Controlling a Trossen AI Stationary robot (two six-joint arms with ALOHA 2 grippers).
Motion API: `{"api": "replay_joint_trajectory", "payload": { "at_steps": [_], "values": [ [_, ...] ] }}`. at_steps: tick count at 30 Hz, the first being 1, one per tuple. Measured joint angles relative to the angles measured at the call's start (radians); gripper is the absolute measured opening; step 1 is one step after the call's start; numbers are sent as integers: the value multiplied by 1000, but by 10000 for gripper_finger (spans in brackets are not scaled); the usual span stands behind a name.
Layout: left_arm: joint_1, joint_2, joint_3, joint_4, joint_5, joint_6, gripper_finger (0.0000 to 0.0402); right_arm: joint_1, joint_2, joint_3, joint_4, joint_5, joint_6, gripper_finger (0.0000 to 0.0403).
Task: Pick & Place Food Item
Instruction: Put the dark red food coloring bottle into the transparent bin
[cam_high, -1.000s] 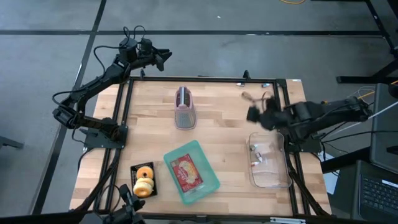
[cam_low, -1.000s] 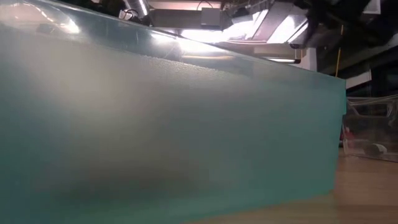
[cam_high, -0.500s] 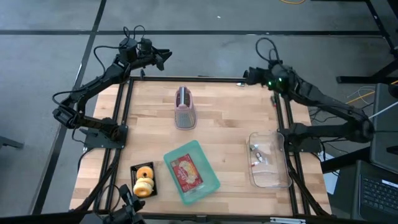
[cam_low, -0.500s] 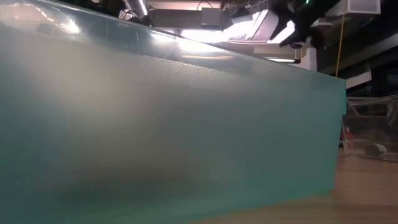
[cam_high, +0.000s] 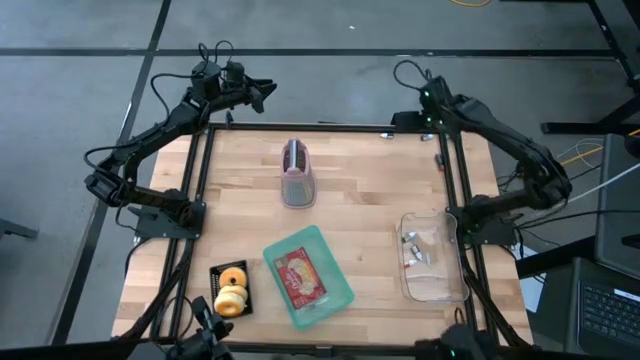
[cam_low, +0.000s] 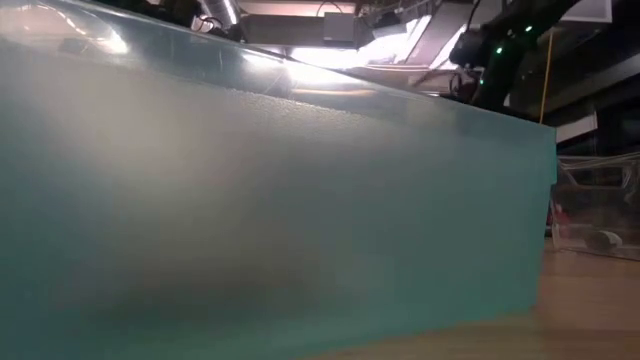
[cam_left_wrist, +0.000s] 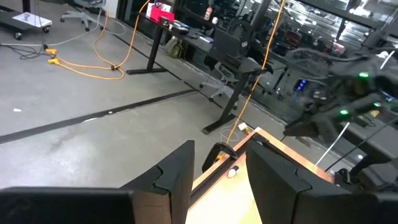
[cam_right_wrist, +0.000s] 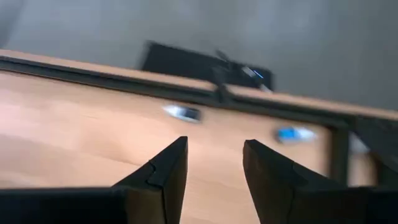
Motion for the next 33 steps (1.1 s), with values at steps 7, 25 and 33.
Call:
{"api": "replay_joint_trajectory", "payload": {
  "at_steps": [7,25,33],
  "values": [
    [0,0,0,-11,0,3,141,-76,175,142,-77,-2,6,174],
    [0,0,0,-11,0,13,141,-142,379,260,-236,-192,116,191],
    [0,0,0,-11,0,21,141,-154,341,259,-499,-72,-85,191]
  ]
}}
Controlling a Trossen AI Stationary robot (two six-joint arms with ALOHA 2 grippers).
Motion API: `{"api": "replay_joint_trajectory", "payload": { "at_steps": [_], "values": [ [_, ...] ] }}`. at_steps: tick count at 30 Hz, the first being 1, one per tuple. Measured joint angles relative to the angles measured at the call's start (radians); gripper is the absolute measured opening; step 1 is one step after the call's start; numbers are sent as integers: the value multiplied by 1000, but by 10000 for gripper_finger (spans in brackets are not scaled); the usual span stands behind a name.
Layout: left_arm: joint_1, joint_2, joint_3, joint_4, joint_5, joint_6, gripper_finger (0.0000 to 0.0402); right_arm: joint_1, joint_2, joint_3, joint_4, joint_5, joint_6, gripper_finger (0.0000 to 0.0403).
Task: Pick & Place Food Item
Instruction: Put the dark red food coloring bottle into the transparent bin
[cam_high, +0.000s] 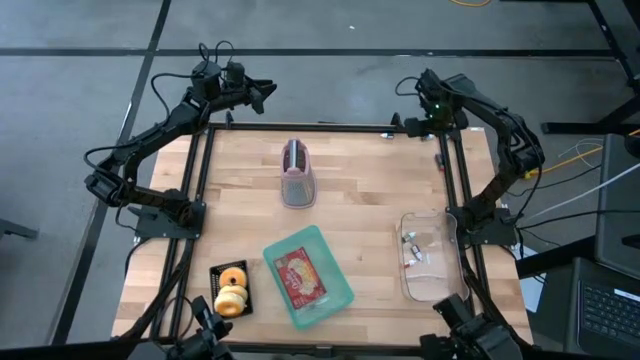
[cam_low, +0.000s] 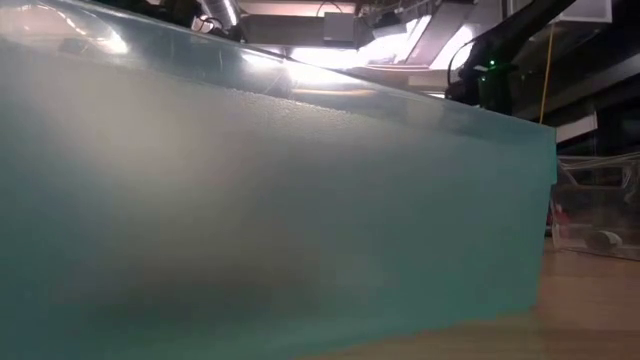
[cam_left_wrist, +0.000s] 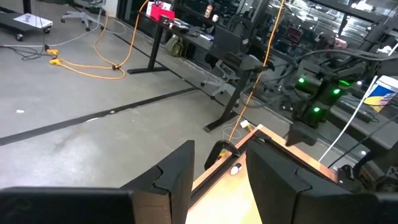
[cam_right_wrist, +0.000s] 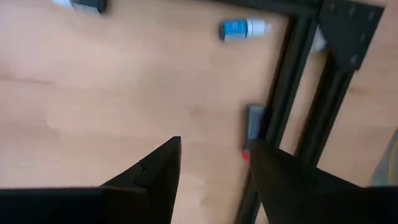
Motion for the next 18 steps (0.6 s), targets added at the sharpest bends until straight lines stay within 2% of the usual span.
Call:
{"api": "replay_joint_trajectory", "payload": {
  "at_steps": [6,9,14,18],
  "values": [
    [0,0,0,1,-1,11,141,1,3,1,16,-7,40,190],
    [0,0,0,1,-1,4,141,2,3,1,-34,-22,70,190],
    [0,0,0,2,-1,9,141,59,3,1,-21,-66,78,190],
    [0,0,0,1,-1,16,141,102,3,1,1,-43,126,190]
  ]
}}
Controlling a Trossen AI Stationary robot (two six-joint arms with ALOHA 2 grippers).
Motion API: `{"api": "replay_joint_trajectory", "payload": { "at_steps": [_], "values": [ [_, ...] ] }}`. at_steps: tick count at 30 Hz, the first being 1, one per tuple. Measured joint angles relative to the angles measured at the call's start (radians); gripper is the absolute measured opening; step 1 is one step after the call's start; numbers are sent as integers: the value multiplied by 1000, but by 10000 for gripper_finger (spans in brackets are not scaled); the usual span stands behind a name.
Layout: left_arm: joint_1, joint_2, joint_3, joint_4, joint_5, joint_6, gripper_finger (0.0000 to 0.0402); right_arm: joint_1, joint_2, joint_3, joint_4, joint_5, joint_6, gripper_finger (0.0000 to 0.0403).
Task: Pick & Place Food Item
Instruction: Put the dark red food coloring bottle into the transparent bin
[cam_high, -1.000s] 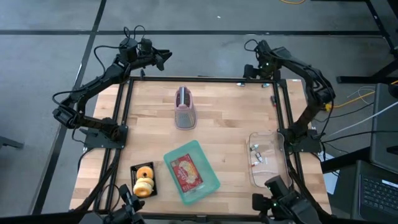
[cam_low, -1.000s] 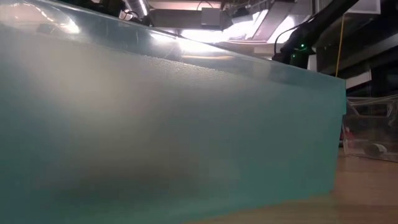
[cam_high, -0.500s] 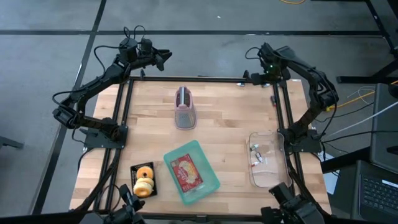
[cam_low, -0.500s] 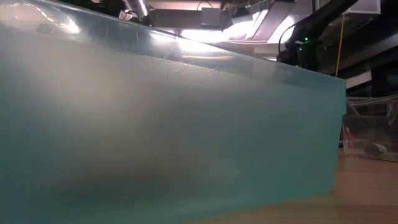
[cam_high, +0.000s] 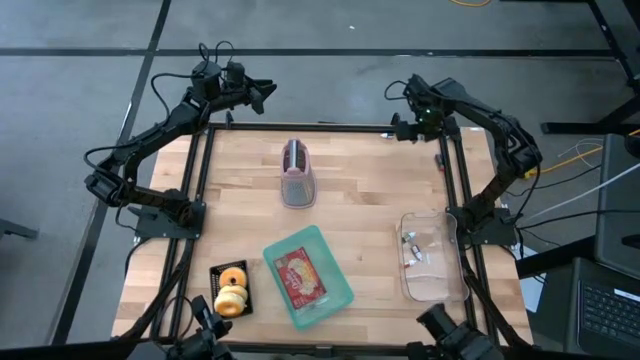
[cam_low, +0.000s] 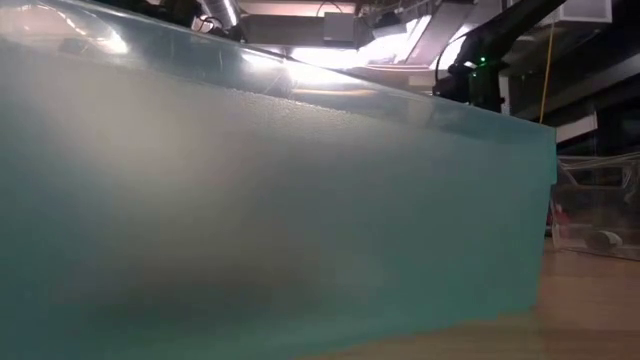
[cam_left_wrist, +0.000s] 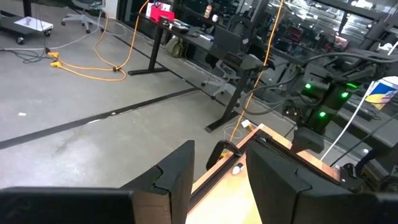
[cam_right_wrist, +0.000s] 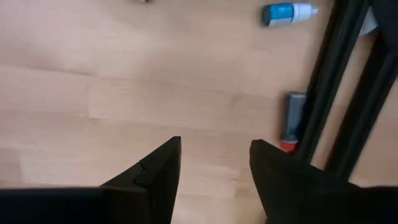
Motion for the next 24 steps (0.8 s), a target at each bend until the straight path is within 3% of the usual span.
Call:
{"api": "replay_joint_trajectory", "payload": {
  "at_steps": [8,12,17,24],
  "values": [
    [0,0,0,0,0,2,141,152,0,0,-12,-29,97,190],
    [0,0,0,-1,0,2,141,217,-1,-31,-45,61,166,190],
    [0,0,0,-1,2,3,141,189,-69,-205,-61,67,254,190],
    [1,0,0,-1,3,3,141,114,-308,-415,-62,77,405,190]
  ]
}}
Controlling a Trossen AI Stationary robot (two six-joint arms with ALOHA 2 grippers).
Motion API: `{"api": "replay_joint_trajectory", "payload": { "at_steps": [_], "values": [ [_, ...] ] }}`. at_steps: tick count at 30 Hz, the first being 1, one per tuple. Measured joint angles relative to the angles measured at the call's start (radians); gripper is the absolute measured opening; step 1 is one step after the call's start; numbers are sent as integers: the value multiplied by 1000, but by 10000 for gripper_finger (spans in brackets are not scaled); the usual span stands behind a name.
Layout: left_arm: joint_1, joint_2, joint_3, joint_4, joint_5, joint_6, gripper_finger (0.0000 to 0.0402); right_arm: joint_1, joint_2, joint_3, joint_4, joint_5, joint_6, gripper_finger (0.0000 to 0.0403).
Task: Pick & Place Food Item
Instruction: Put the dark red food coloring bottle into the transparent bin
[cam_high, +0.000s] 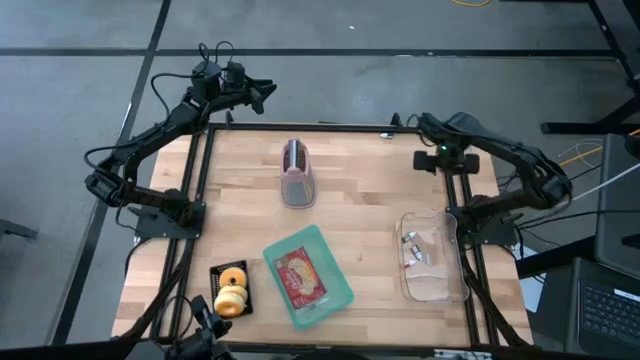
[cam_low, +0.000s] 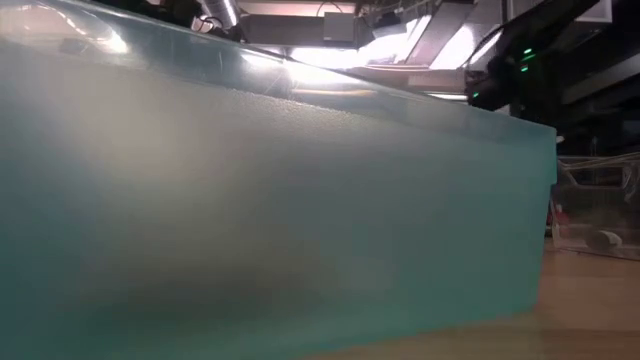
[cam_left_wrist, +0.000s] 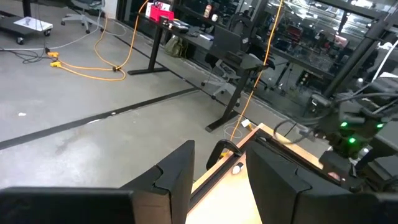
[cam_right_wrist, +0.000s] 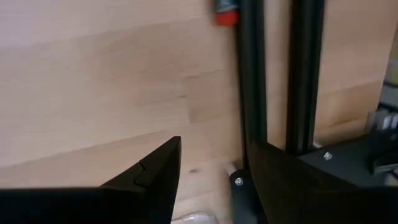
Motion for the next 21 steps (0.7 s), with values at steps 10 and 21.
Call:
{"api": "replay_joint_trajectory", "payload": {
  "at_steps": [10,21],
  "values": [
    [31,0,0,-3,0,8,141,-185,-107,-25,92,100,-111,190],
    [46,0,0,-3,0,18,141,-253,8,-34,252,102,-193,190]
  ]
}}
